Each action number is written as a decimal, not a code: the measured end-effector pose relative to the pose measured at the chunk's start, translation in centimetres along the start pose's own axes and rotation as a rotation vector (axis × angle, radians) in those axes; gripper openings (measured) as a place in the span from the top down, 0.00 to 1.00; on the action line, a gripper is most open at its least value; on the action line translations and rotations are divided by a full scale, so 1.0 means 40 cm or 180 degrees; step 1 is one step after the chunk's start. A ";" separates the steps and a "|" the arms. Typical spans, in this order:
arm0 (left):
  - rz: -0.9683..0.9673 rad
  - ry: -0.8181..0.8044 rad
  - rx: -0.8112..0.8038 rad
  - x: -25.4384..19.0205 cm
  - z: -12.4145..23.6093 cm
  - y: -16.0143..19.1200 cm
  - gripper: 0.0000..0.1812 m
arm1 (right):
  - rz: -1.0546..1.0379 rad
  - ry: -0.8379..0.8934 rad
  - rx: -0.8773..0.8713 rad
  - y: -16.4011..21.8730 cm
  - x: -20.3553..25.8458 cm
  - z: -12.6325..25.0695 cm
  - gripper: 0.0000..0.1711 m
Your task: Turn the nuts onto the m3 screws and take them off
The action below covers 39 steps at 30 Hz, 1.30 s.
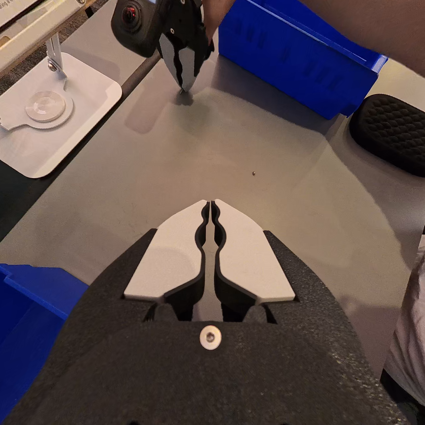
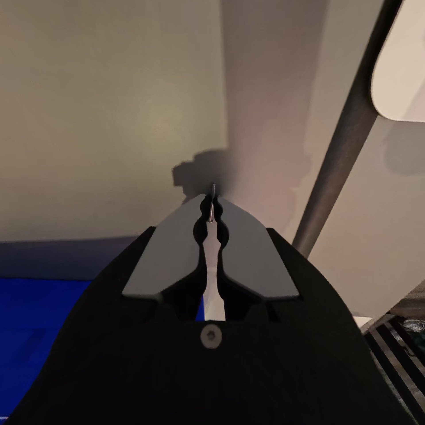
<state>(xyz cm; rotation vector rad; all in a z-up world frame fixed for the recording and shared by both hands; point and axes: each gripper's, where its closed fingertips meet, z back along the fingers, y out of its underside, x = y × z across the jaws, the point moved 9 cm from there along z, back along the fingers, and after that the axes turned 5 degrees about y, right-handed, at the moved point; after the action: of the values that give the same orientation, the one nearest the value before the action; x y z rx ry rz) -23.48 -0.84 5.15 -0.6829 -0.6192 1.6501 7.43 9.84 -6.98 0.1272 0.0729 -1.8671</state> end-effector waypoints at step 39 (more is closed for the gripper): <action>0.0802 0.1785 -0.2119 -0.011 0.016 -0.065 0.99 | -0.1499 -0.1090 -0.4537 -0.208 0.370 0.453 0.99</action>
<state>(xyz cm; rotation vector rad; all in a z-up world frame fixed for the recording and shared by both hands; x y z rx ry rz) -22.13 -0.86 7.49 -1.6949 -0.6824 1.3618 -5.74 -3.81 9.05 -1.2603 1.2236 -1.8392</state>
